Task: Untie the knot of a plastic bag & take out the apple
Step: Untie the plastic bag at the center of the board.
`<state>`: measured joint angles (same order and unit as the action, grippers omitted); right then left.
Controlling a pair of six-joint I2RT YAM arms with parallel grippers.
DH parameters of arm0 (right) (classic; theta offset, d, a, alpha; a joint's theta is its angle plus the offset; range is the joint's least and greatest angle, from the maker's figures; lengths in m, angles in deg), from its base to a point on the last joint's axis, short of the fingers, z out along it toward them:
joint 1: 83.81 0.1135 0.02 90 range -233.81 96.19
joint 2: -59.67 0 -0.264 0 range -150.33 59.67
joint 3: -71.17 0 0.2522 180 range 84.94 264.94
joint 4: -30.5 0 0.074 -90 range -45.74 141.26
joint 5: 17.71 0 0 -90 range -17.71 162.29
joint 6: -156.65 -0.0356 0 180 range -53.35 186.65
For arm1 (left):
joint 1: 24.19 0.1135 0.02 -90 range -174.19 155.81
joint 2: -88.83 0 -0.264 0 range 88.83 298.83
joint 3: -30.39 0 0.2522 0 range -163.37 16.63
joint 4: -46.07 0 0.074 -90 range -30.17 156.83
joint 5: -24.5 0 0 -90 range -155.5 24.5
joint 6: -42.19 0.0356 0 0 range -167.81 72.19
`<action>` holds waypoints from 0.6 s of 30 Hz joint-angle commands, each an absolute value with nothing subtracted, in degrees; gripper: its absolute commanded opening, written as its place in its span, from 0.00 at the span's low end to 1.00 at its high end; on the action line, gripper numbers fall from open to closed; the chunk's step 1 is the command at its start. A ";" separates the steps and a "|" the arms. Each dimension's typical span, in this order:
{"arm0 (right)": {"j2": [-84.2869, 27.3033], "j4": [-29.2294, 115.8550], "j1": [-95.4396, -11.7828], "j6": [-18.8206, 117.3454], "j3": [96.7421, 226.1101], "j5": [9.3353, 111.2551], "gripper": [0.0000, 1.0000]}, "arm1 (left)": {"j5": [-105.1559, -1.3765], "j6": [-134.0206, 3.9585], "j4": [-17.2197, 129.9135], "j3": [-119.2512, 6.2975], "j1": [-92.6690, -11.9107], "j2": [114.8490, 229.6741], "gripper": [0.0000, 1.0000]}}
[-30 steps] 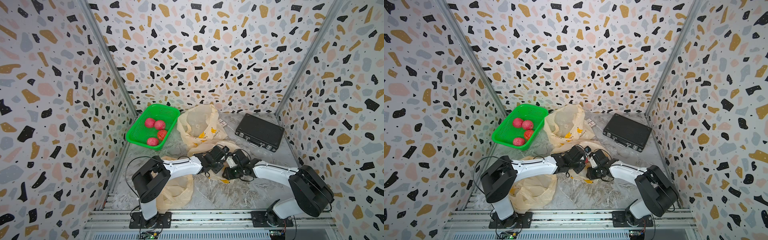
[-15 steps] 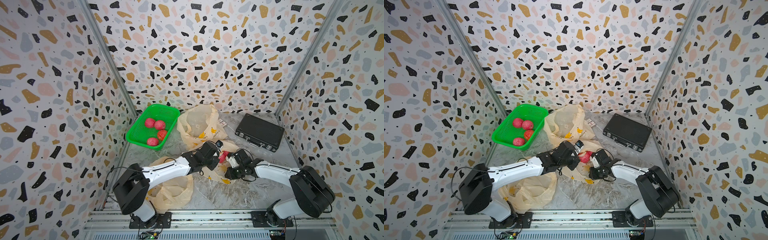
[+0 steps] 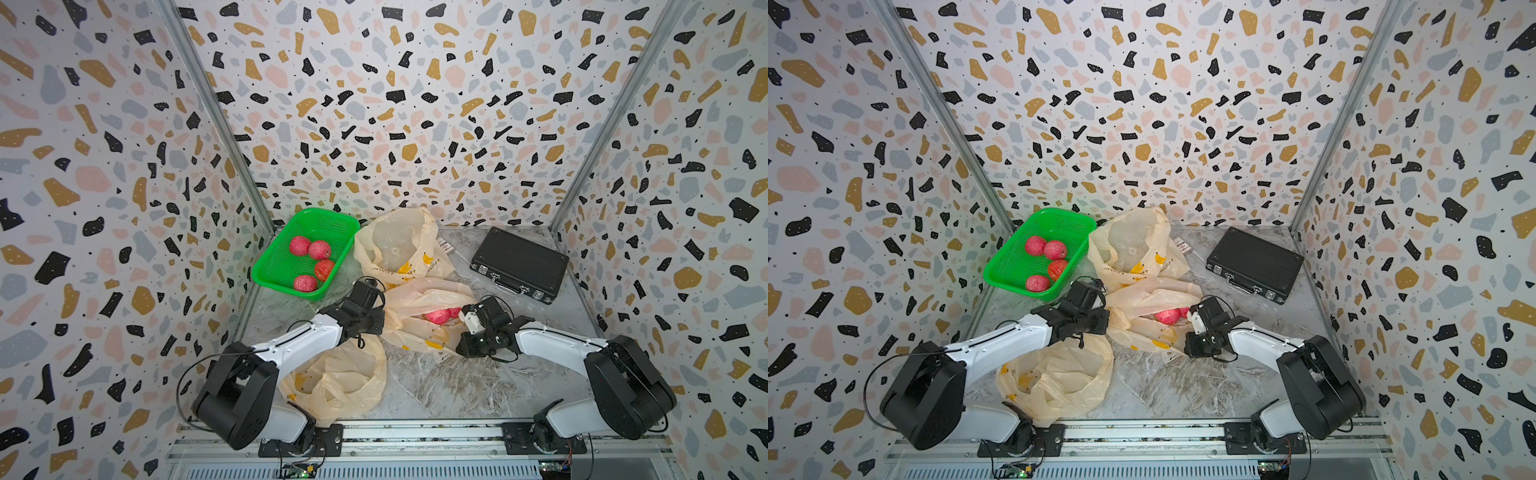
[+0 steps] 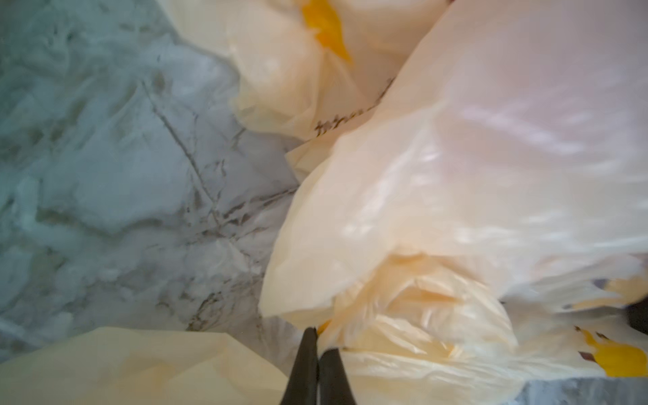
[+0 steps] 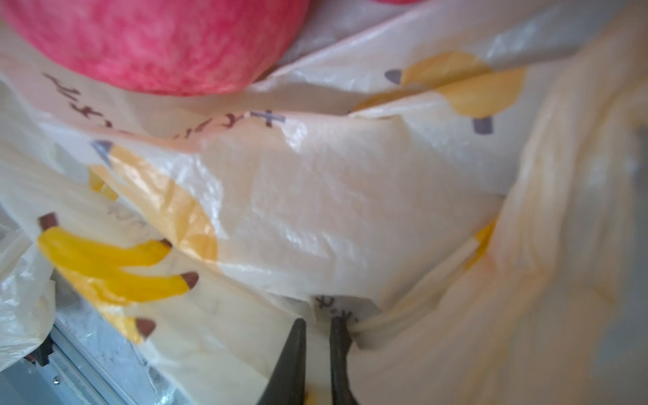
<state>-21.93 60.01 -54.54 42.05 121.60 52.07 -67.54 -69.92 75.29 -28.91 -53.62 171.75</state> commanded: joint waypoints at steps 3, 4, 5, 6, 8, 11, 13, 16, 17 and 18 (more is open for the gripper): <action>-19.87 64.52 -57.72 42.46 122.15 51.07 0.09 | -70.24 -72.53 74.31 -27.41 -49.69 173.55 0.00; -19.82 64.77 -58.01 42.46 122.28 50.87 0.06 | -70.22 -72.68 73.97 -27.01 -48.83 173.91 0.00; -19.88 65.13 -58.19 42.58 122.29 50.93 0.05 | -69.92 -72.84 73.30 -26.67 -48.08 174.19 0.00; -19.91 65.51 -58.36 42.76 122.29 50.91 0.05 | -69.43 -72.94 72.40 -26.30 -47.49 174.51 0.00; -20.08 66.34 -58.72 43.05 122.03 50.96 0.05 | -69.07 -72.86 71.09 -26.31 -46.87 175.42 0.00; -18.56 66.88 -60.72 43.36 120.88 51.35 0.05 | -69.19 -71.52 70.65 -26.69 -46.49 175.79 0.00; -17.68 67.21 -61.82 43.67 120.75 49.82 0.05 | -68.66 -70.64 70.70 -26.54 -46.43 175.57 0.00; -16.69 71.27 -62.38 45.36 122.11 50.66 0.05 | -68.92 -70.31 70.97 -24.96 -46.43 173.08 0.00; -16.10 71.59 -62.75 45.32 121.96 50.28 0.05 | -68.84 -70.37 70.65 -23.91 -46.43 171.84 0.00; -15.58 71.53 -62.89 45.29 121.85 49.75 0.05 | -68.57 -70.52 70.64 -23.19 -46.43 170.97 0.00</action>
<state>-17.91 67.36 -62.34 44.19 121.32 49.90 -67.56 -71.19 70.81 -25.46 -46.87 173.74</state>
